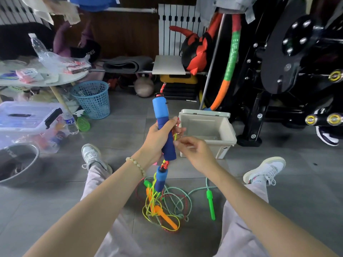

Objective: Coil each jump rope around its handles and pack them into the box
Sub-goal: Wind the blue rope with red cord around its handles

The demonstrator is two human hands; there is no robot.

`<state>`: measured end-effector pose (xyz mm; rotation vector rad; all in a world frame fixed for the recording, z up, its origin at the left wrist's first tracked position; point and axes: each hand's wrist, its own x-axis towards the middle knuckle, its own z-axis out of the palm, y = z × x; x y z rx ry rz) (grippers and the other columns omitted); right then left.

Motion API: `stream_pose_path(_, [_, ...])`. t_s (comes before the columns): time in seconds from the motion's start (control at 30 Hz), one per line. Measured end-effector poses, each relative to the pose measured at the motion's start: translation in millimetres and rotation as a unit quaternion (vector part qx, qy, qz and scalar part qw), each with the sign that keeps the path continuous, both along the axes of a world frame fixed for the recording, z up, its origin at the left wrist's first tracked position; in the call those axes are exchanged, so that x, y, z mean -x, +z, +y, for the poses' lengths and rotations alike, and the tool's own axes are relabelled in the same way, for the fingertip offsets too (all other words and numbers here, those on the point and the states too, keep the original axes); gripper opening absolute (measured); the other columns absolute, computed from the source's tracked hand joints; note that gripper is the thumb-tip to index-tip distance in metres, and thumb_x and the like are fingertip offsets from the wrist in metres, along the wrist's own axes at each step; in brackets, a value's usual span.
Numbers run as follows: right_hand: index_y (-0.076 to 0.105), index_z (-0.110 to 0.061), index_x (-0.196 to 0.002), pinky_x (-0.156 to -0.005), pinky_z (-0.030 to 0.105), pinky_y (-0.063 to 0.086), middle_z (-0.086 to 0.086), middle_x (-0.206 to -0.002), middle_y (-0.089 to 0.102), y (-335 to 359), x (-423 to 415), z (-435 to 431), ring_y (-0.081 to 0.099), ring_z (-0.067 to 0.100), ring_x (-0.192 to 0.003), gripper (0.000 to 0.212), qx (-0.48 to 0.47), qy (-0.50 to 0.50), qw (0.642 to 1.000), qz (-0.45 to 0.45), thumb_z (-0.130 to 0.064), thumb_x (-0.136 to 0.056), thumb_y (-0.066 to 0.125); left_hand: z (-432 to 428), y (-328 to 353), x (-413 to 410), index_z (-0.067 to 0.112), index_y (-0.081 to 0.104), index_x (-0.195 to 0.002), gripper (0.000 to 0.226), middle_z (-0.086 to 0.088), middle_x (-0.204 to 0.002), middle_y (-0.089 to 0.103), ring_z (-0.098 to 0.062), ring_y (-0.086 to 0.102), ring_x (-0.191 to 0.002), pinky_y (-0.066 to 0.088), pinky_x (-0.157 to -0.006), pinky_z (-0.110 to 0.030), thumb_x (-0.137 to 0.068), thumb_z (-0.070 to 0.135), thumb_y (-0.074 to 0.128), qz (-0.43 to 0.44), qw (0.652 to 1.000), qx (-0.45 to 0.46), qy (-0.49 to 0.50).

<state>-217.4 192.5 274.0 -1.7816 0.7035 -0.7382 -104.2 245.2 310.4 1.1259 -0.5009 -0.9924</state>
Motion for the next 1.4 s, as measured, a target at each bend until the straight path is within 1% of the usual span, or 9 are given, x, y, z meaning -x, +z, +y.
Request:
stream_pose_path(0.23, [0.068,-0.007,-0.087,-0.061,0.013,0.05,0.004,-0.074,0.065,-0.5,-2.9,3.7,0.06,0.003,-0.06,0.011,-0.179,-0.018,0.982,-0.054,-0.015,-0.09,0.06,2.3,9.8,-3.0,0.012,0.063,-0.09,0.013,-0.007,-0.086,0.071,-0.011,0.063,-0.062,0.052,-0.056,-0.023,-0.093,0.023,0.058,-0.011,0.998,-0.018,-0.062])
stream_pose_path(0.4, [0.057,-0.01,-0.083,-0.064,0.025,0.053,0.001,-0.067,0.065,-5.1,4.7,-8.3,0.063,0.012,-0.059,0.017,-0.262,-0.044,0.96,-0.092,-0.008,-0.096,0.046,-1.0,6.1,-11.3,0.012,0.063,-0.089,0.012,-0.001,-0.07,0.07,-0.017,0.068,-0.074,0.053,-0.076,-0.032,-0.092,0.023,0.06,-0.016,0.998,-0.038,-0.042])
stream_pose_path(0.67, [0.053,-0.012,-0.073,-0.041,0.014,0.032,0.007,-0.061,0.049,-36.6,40.1,-38.8,0.041,0.009,-0.042,0.027,-0.123,-0.098,0.981,0.116,-0.004,-0.096,0.041,-1.6,-0.3,-29.1,0.016,0.06,-0.082,0.016,0.005,-0.056,0.045,-0.009,0.045,-0.048,0.044,-0.049,-0.021,-0.095,0.023,0.055,0.043,0.999,0.013,0.019])
stream_pose_path(0.77, [0.06,-0.008,-0.093,-0.055,0.011,0.041,0.009,-0.089,0.064,-38.4,39.2,-33.5,0.057,0.016,-0.072,0.015,-0.101,-0.082,0.977,0.166,-0.017,-0.097,0.048,-6.3,0.6,-20.7,0.014,0.059,-0.083,0.015,0.004,-0.057,0.047,-0.009,0.047,-0.047,0.046,-0.051,-0.021,-0.095,0.022,0.056,0.057,0.998,0.008,0.0])
stream_pose_path(0.87, [0.052,-0.01,-0.124,-0.073,0.007,0.038,-0.002,-0.116,0.054,-25.6,30.9,-23.1,0.049,0.007,-0.107,0.033,-0.063,-0.042,0.987,0.139,-0.027,-0.096,0.049,-10.5,0.9,-7.1,0.013,0.059,-0.081,0.016,0.003,-0.055,0.048,-0.01,0.047,-0.046,0.047,-0.047,-0.021,-0.094,0.021,0.056,0.075,0.997,-0.005,-0.01])
stream_pose_path(0.97, [0.053,-0.014,-0.126,-0.078,-0.001,0.035,-0.011,-0.115,0.055,-13.9,23.7,-10.2,0.051,-0.003,-0.104,0.03,-0.095,0.089,0.984,0.122,-0.023,-0.098,0.044,-12.2,4.2,-1.7,0.014,0.061,-0.077,0.018,0.003,-0.056,0.048,-0.008,0.048,-0.046,0.047,-0.047,-0.02,-0.093,0.022,0.058,0.108,0.994,-0.011,-0.016])
stream_pose_path(1.07, [0.061,-0.033,-0.104,-0.08,-0.001,0.036,-0.026,-0.099,0.063,-18.3,25.4,0.5,0.054,-0.017,-0.092,0.016,-0.147,0.161,0.968,0.125,-0.03,-0.097,0.048,-13.9,4.4,-3.6,0.015,0.061,-0.073,0.021,0.004,-0.058,0.049,-0.007,0.048,-0.047,0.048,-0.048,-0.02,-0.092,0.023,0.059,0.134,0.991,-0.01,-0.019])
stream_pose_path(1.2, [0.063,-0.023,-0.105,-0.096,0.022,0.044,-0.006,-0.106,0.065,-45.4,28.5,6.0,0.059,0.006,-0.103,0.018,-0.115,0.163,0.97,0.14,-0.021,-0.087,0.065,-12.6,4.8,-9.0,0.015,0.062,-0.078,0.017,0.005,-0.058,0.055,-0.007,0.052,-0.049,0.05,-0.052,-0.02,-0.092,0.024,0.06,0.156,0.988,-0.009,-0.01])
stream_pose_path(1.4, [0.058,-0.013,-0.098,-0.059,0.023,0.055,-0.004,-0.086,0.063,-15.8,28.4,-10.1,0.062,0.007,-0.075,0.006,-0.169,-0.03,0.984,-0.036,-0.014,-0.093,0.054,0.1,-17.4,-26.7,0.011,0.065,-0.102,0.024,-0.007,-0.096,0.071,-0.017,0.066,-0.075,0.057,-0.065,-0.027,-0.092,0.032,0.059,0.029,0.994,-0.103,-0.02])
